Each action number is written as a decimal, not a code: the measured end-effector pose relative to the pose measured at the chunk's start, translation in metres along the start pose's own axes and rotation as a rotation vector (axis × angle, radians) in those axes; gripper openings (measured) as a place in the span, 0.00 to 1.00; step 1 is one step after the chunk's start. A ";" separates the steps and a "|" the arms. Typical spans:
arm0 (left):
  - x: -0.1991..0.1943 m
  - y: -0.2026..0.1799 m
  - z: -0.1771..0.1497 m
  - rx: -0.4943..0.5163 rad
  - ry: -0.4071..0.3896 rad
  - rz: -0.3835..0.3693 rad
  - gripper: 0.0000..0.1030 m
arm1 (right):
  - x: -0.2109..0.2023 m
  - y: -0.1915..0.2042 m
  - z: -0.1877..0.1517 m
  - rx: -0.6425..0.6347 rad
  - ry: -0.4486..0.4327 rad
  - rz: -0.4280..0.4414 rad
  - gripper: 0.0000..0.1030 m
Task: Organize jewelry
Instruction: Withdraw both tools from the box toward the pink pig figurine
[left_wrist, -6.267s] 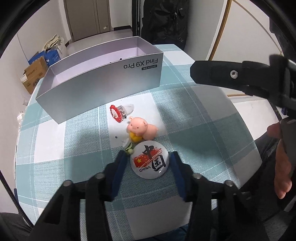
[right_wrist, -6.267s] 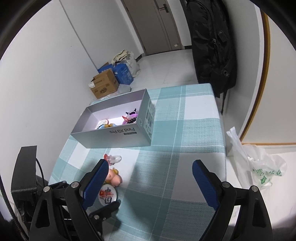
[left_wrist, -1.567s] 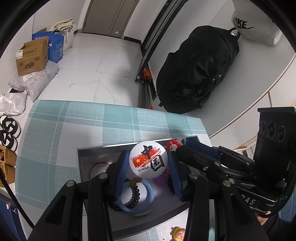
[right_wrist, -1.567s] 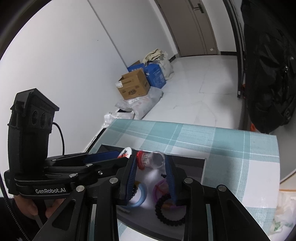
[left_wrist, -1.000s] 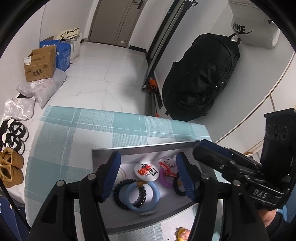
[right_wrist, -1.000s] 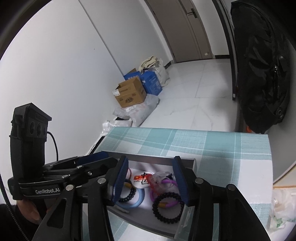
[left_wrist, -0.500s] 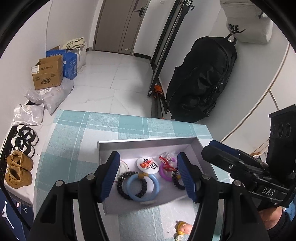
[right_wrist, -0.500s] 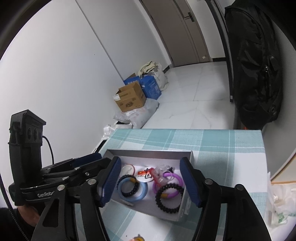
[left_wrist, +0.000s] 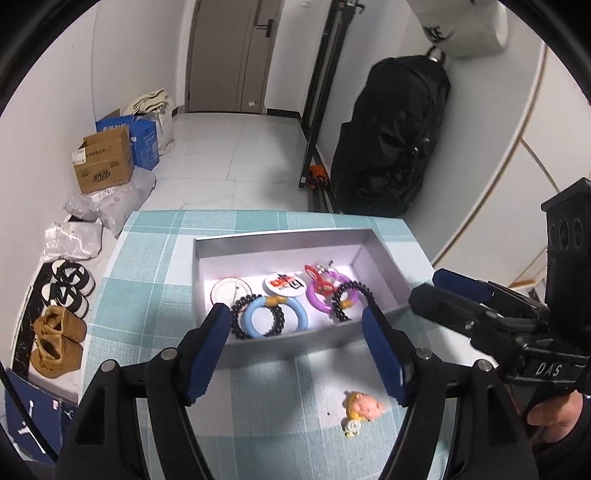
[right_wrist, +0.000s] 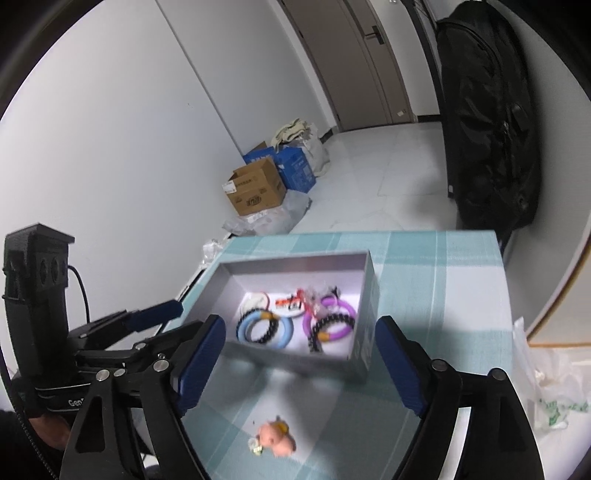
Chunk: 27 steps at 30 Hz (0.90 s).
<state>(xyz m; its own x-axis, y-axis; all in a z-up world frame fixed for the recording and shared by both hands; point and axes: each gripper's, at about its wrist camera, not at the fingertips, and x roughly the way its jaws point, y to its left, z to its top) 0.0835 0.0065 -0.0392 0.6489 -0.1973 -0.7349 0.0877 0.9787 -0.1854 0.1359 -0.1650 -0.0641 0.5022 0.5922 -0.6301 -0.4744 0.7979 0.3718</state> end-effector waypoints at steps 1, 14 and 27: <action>-0.001 -0.001 -0.001 0.006 -0.002 0.004 0.67 | -0.001 0.000 -0.004 0.001 0.008 -0.013 0.81; 0.007 -0.023 -0.047 0.081 0.141 -0.063 0.67 | -0.018 -0.008 -0.029 0.042 0.036 -0.060 0.88; 0.030 -0.039 -0.069 0.214 0.246 -0.091 0.66 | -0.026 -0.014 -0.038 0.067 0.035 -0.077 0.92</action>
<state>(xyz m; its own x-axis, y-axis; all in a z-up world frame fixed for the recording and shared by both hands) 0.0472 -0.0415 -0.0994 0.4318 -0.2662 -0.8618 0.3106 0.9409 -0.1350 0.1021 -0.1962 -0.0784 0.5092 0.5257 -0.6814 -0.3856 0.8472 0.3655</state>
